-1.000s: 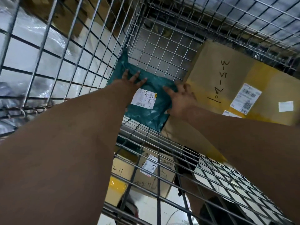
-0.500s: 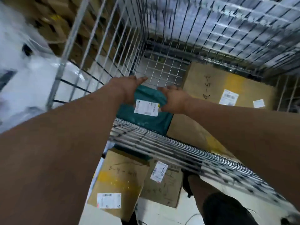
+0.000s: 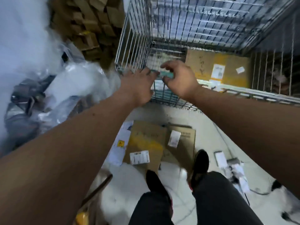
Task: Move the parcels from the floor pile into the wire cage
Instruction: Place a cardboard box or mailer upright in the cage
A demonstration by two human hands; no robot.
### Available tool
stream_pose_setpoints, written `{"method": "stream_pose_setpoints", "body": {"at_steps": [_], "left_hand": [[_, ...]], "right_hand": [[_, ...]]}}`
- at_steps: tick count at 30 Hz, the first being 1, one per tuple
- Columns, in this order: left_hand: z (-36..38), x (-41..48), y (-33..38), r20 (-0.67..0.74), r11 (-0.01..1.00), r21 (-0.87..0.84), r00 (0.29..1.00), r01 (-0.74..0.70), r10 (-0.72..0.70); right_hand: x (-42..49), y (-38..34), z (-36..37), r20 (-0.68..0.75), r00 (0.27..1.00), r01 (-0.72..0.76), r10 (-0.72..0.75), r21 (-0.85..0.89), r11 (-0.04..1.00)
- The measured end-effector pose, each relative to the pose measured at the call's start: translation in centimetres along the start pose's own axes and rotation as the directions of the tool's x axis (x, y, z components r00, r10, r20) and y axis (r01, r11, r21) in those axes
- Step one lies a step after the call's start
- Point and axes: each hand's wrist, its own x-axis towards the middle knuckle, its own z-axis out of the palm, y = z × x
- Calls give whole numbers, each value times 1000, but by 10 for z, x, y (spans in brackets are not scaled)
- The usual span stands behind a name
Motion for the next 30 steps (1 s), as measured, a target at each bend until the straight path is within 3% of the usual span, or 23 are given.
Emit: {"method": "stream_pose_setpoints", "body": {"at_steps": [5,10,18,25,30], "left_hand": [[61,-62,25,68,998,-25,996,51,-49],[138,-112,40,218,968,-79,952,237,-215],[260,-188,35,383,736,-263,768,624,-514],[362,-179,10,461,648,-362,733,670,-500],[450,-121,-14,489,557,-508,752,657,-442]], "right_hand": [[-82,14,65,35,999,36,-35,-11,999],[-140,58,131,284,947,-128,149,-91,988],[-201,134,215,494,806,-304,327,-130,944],[-191,185,306,542,773,-327,330,-105,939],[-161,233,392,475,819,-335,320,-55,940]]}}
